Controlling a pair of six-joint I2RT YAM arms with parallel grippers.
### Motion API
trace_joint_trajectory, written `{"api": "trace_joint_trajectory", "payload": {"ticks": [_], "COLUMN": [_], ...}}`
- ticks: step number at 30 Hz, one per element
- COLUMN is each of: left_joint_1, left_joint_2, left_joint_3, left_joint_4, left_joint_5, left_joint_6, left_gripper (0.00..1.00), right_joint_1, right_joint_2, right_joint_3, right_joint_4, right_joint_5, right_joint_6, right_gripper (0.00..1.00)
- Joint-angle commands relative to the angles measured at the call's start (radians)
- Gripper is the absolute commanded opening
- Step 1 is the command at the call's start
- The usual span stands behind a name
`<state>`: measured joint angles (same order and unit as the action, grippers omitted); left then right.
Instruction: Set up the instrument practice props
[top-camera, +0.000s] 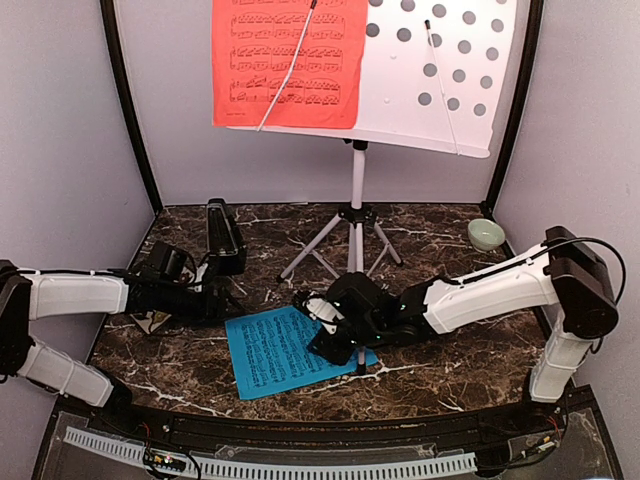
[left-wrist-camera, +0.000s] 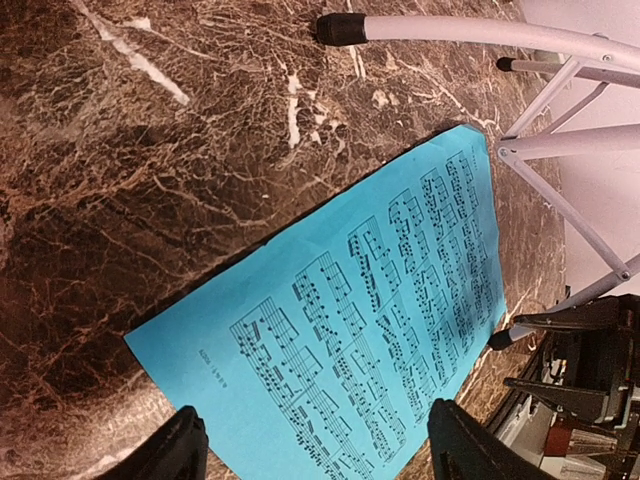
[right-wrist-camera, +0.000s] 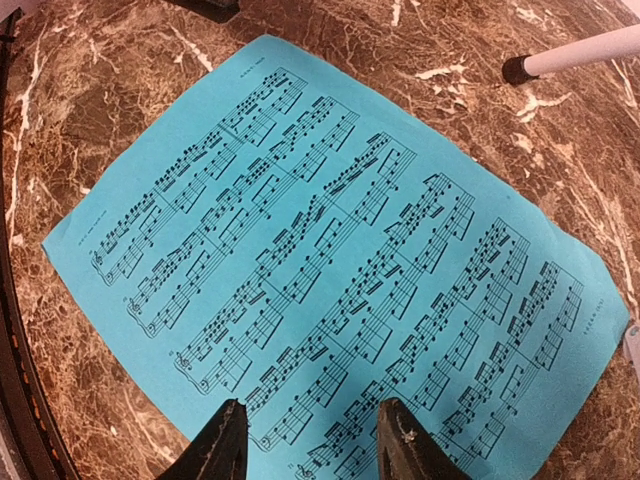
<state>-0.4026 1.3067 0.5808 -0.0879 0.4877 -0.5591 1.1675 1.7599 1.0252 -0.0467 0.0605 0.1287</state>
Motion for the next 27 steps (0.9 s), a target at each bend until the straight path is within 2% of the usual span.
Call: {"api": "trace_joint_trajectory", "payload": {"ticks": [1, 8, 17, 23, 27], "left_joint_1": [0.010, 0.017, 0.030, 0.030, 0.030], "left_joint_2": [-0.027, -0.074, -0.054, -0.129, -0.186], "left_joint_3": [-0.039, -0.156, -0.195, -0.259, -0.305], "left_joint_4": [0.034, 0.126, 0.146, 0.162, 0.156], "left_joint_5": [0.023, 0.015, 0.026, -0.003, -0.046], "left_joint_6": [-0.044, -0.130, -0.157, -0.221, -0.258], "left_gripper": [0.78, 0.78, 0.77, 0.75, 0.73], "right_joint_1": [0.009, 0.007, 0.007, 0.007, 0.007], "right_joint_2": [0.033, 0.083, 0.139, 0.177, 0.250], "right_joint_3": [0.033, 0.071, 0.103, 0.119, 0.213], "right_joint_4": [-0.024, -0.044, -0.078, -0.069, -0.080], "right_joint_5": [0.025, 0.039, 0.034, 0.037, 0.063], "right_joint_6": [-0.037, -0.051, -0.073, -0.072, -0.060], "right_gripper": [0.45, 0.45, 0.44, 0.44, 0.43]}}
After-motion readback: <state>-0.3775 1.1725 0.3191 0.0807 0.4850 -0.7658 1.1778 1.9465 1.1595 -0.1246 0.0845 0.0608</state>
